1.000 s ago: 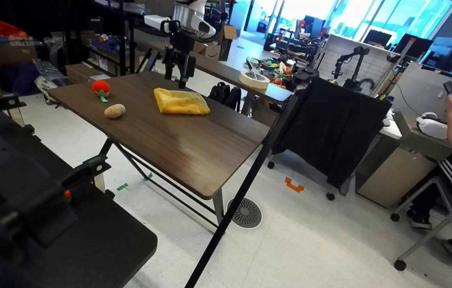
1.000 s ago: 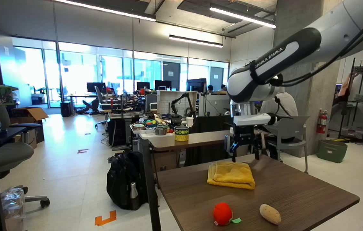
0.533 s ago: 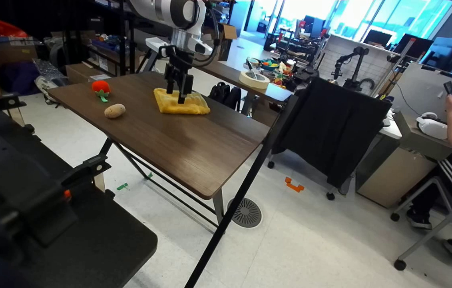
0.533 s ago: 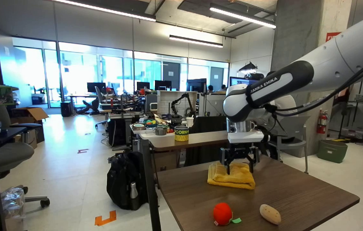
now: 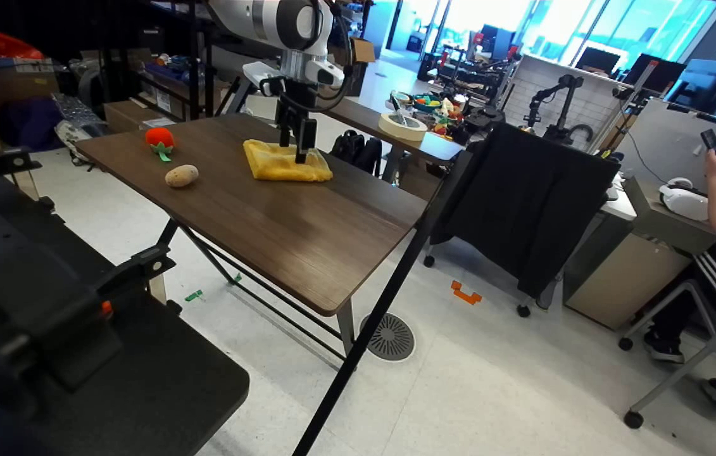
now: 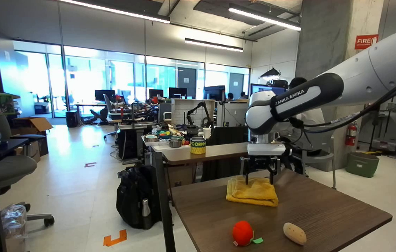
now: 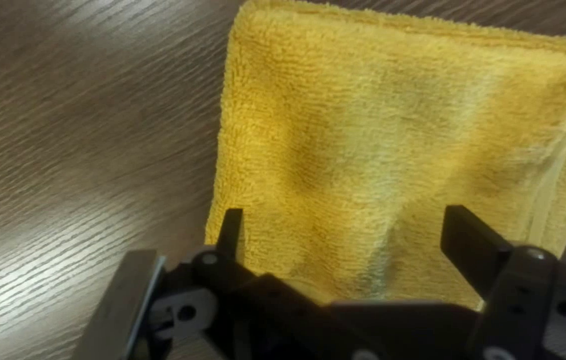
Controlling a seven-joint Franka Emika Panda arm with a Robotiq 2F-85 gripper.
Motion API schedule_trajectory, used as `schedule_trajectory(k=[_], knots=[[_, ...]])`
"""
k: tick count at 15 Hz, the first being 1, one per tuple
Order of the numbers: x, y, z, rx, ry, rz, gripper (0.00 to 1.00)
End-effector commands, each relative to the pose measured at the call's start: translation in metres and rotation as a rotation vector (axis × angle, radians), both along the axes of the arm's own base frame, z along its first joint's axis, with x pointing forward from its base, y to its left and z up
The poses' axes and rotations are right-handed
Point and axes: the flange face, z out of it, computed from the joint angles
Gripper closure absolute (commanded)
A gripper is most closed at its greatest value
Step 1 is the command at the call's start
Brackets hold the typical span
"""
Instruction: Use the towel to wipe the table
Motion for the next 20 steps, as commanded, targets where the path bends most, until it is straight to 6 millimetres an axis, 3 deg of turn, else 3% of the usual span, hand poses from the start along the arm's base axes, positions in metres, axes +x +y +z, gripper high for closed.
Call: schedule_trajectory(k=[1, 7, 16, 18, 20], knots=[[0.0, 0.0, -0.001, 0.0, 0.001, 0.0, 0.0], [-0.002, 0.002, -0.006, -0.02, 0.006, -0.006, 0.0], [-0.013, 0.029, -0.027, -0.011, 0.035, -0.066, 0.0], [-0.013, 0.02, -0.032, -0.016, 0.039, -0.099, 0.0], [-0.012, -0.003, -0.034, -0.013, 0.041, -0.155, 0.0]])
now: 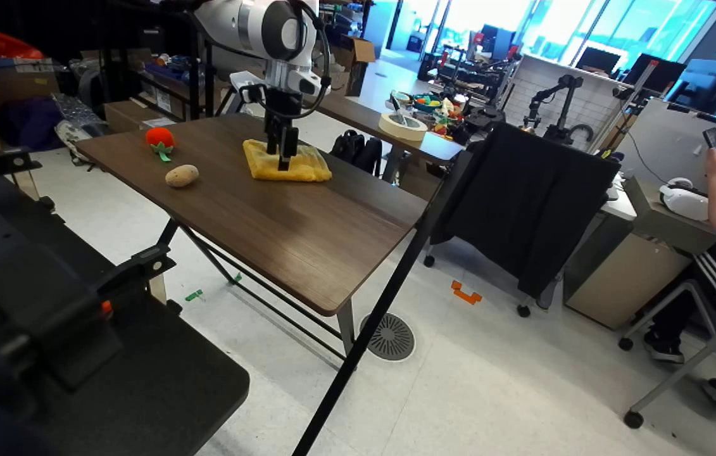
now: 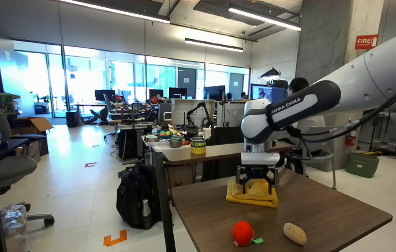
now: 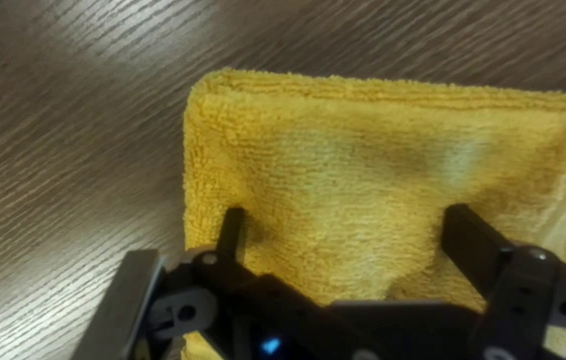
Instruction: Use the towel to wipe the table
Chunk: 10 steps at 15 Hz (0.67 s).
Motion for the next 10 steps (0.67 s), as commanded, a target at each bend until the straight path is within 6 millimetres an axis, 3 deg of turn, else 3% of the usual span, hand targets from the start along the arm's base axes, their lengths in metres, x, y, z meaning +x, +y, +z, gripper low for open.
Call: schedule_trajectory(k=[1, 7, 10], knots=[[0.001, -0.042, -0.009, -0.001, 0.01, -0.105, 0.0], [-0.016, -0.177, -0.032, 0.007, 0.06, -0.379, 0.0], [-0.03, -0.216, -0.047, 0.018, 0.092, -0.443, 0.0]])
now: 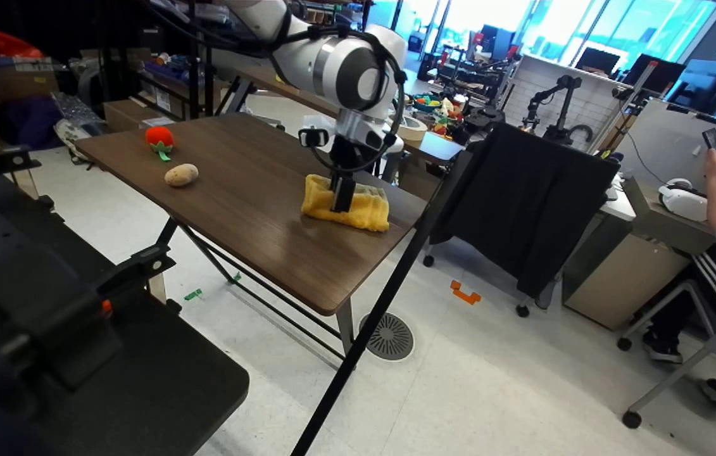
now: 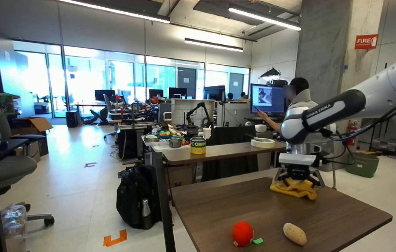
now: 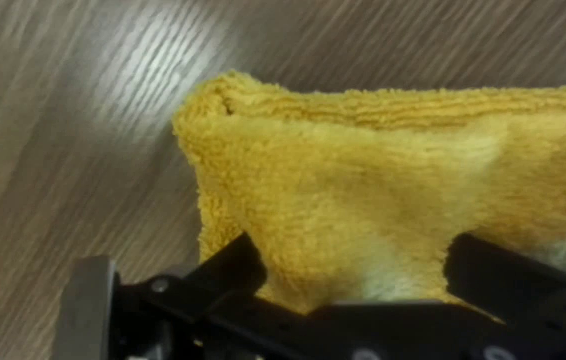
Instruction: Use the towel to wipe the table
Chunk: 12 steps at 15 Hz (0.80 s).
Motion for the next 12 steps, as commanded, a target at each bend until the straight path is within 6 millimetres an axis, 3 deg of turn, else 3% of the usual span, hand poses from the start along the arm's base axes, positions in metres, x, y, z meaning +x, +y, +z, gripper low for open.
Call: schedule_trajectory(k=[1, 2, 8, 9, 12], knots=[[-0.012, -0.024, -0.019, 0.032, 0.03, -0.047, 0.0], [-0.011, -0.021, -0.016, 0.043, 0.032, -0.02, 0.0], [-0.005, 0.047, 0.007, 0.031, 0.05, 0.328, 0.0], [-0.009, 0.07, 0.005, 0.038, 0.067, 0.381, 0.0], [-0.029, 0.106, -0.001, 0.043, 0.144, 0.531, 0.0]])
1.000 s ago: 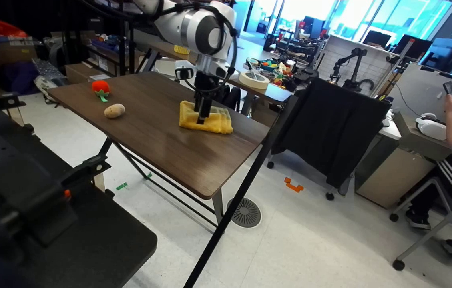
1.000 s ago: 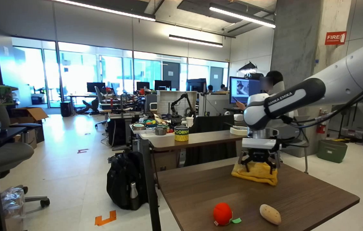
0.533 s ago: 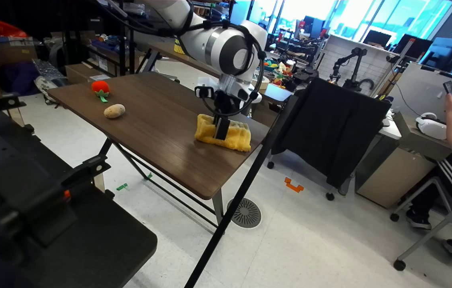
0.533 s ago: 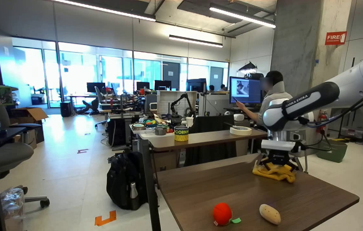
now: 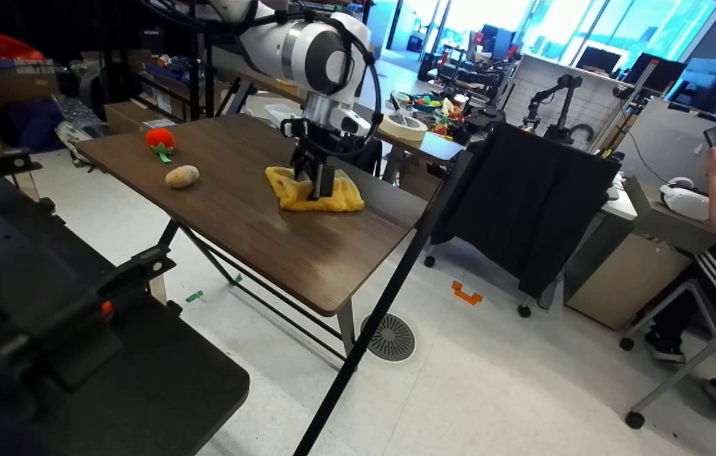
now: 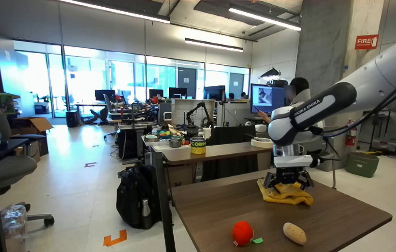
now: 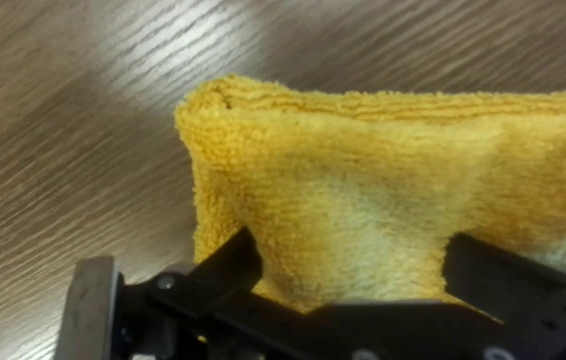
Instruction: Use the towel to wipe the table
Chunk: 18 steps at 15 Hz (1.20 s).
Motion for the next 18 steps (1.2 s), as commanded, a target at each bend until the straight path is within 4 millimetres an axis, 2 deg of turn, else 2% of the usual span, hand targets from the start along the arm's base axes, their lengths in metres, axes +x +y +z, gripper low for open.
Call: schedule_trajectory(k=[1, 3, 5, 13, 16, 18], knots=[[-0.031, 0.036, -0.006, -0.005, 0.1, 0.181, 0.0], [-0.05, 0.039, -0.013, -0.049, 0.164, 0.219, 0.0], [-0.066, 0.027, -0.019, -0.107, 0.186, 0.177, 0.0], [-0.108, -0.069, -0.027, -0.238, 0.142, -0.21, 0.0], [-0.114, -0.078, -0.026, -0.251, 0.124, -0.273, 0.0], [-0.117, -0.053, -0.021, -0.227, 0.089, -0.237, 0.0]])
